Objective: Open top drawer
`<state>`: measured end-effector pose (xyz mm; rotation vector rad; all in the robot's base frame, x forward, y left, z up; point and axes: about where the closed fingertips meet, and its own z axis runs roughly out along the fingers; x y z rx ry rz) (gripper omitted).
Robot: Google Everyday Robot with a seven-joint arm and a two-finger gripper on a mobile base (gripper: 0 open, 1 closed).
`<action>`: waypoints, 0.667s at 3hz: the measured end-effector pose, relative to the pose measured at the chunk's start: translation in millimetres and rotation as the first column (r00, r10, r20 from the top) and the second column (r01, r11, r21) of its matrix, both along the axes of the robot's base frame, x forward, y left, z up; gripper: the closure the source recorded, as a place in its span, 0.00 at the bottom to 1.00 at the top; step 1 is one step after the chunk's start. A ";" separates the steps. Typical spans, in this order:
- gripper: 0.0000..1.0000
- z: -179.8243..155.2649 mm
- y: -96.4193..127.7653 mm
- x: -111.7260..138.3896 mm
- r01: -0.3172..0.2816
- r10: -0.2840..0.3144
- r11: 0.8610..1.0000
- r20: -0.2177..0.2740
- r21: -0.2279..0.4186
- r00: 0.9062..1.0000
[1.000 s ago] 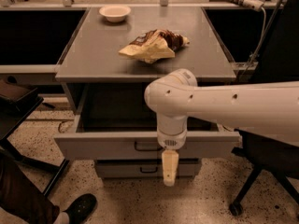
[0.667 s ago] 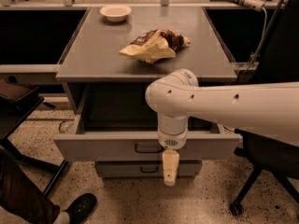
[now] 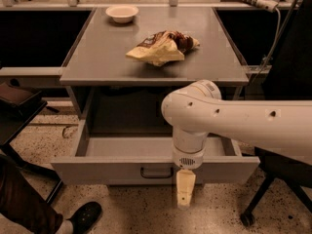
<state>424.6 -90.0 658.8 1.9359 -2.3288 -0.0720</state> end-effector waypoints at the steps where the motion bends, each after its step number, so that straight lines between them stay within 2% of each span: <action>1: 0.00 -0.1 -0.1 -0.2 0.000 0.000 1.000 0.000 -0.001 1.000; 2: 0.00 -4.1 -10.3 -29.8 0.036 -0.038 0.999 -0.056 -0.027 0.998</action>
Offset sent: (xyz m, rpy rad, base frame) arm -0.0743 -0.0246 -0.0093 -0.0618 0.1436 -0.0950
